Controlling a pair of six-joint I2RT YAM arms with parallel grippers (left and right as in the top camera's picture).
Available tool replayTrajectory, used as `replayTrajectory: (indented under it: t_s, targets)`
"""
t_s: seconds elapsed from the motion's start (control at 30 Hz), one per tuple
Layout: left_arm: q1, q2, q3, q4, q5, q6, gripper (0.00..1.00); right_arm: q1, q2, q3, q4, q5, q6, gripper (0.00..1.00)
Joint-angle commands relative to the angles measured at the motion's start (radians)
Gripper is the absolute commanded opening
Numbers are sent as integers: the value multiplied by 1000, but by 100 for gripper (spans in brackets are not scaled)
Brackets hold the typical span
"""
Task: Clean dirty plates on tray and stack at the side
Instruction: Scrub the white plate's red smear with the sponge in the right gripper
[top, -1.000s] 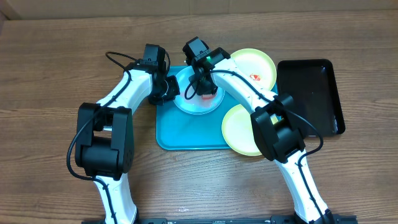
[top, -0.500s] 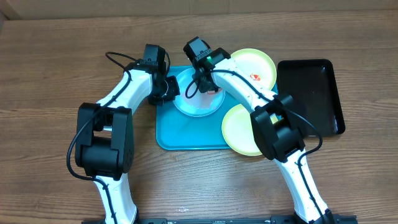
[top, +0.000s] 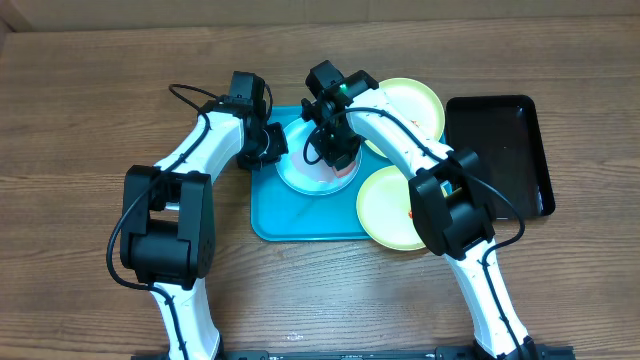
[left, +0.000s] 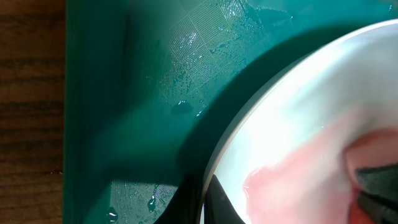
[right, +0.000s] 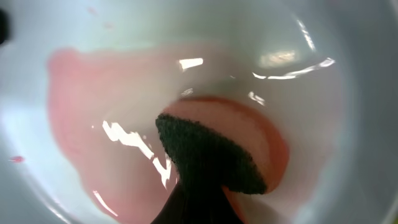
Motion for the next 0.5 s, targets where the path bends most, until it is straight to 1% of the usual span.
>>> replayTrajectory:
  t_s: [0.0, 0.17, 0.23, 0.3, 0.47]
  targets:
    - [4, 26, -12, 7, -28, -4, 4, 49, 19, -20, 43, -166, -26, 4]
    - [4, 26, -12, 8, -28, -4, 4, 48, 19, -20, 161, -176, 105, 4]
    - [4, 26, -12, 8, -29, -4, 4, 48, 19, -20, 203, -135, 193, 4]
    - [4, 26, -12, 8, -29, -4, 4, 43, 19, -20, 233, -26, 303, 4]
    - [4, 26, -12, 11, -29, -4, 4, 2, 18, -20, 257, 207, 443, 4]
